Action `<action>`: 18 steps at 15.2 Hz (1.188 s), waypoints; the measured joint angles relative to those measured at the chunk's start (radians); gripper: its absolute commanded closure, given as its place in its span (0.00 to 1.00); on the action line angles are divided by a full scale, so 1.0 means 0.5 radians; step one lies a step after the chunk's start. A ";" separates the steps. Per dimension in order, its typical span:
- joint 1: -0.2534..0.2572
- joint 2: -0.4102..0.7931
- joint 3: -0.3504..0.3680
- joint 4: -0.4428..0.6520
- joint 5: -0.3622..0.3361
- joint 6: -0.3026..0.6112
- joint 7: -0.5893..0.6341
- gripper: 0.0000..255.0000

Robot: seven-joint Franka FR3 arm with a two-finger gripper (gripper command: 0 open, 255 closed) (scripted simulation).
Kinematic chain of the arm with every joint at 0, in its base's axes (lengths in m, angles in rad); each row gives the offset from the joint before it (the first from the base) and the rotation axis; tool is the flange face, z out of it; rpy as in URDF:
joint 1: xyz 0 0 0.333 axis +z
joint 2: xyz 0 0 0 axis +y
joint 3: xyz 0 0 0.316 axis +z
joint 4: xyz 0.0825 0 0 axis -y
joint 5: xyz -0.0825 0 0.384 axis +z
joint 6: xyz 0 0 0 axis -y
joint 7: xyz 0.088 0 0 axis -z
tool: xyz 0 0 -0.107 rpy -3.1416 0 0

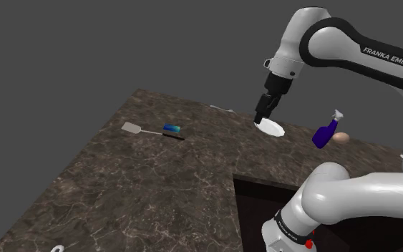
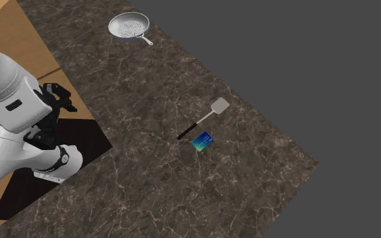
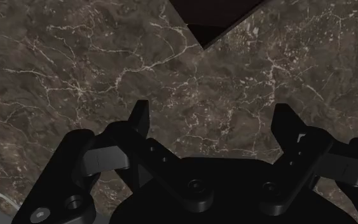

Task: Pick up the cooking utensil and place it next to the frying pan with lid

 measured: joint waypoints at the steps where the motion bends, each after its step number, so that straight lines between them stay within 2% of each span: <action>1: 0.000 0.000 0.000 0.000 0.000 0.000 0.000 0.00; 5: 0.032 0.213 -0.003 0.029 -0.017 0.177 -0.088 0.00; 13: 0.117 0.783 0.030 0.223 -0.041 0.548 -0.275 0.00; 18: 0.160 1.171 0.059 0.445 -0.064 0.712 -0.381 0.00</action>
